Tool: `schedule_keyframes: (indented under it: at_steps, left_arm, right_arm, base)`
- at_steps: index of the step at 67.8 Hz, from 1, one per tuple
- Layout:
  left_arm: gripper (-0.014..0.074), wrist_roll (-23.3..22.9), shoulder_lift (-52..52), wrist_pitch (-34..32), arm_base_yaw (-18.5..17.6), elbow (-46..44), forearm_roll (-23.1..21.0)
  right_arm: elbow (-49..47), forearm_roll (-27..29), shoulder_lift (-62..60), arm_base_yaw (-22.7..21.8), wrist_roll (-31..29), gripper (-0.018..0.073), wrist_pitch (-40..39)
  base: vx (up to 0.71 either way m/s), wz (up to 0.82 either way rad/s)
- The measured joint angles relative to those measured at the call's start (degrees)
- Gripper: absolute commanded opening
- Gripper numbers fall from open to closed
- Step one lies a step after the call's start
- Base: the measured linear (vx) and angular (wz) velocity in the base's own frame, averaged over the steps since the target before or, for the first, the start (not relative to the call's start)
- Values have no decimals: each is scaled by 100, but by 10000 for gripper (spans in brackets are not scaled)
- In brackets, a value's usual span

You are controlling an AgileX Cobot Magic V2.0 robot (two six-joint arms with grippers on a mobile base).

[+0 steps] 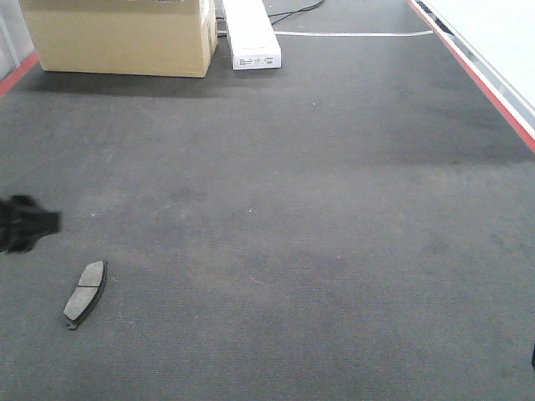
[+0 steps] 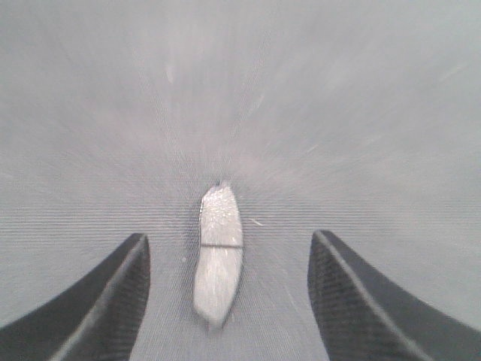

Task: Move and align brake pads A on conveyor
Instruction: 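Open the left gripper to release the pad and lift away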

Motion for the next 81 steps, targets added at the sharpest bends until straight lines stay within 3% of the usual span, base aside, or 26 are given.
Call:
schedule_keyframes:
  at_steps: [18,47,81]
  left_arm:
    - [449,126,-1936,-243,0,1274,120]
    - [449,338,-4158,-148,0,2428,76]
    - [449,350,-4767,-196,0,2587,9]
  right_arm:
    - [0,0,0,0,0,-7,0]
    - [0,0,0,0,0,-7,0]
    - [0,0,0,0,0,-7,0]
  base:
    - [0,0]
    - [0,0]
    - [0,0]
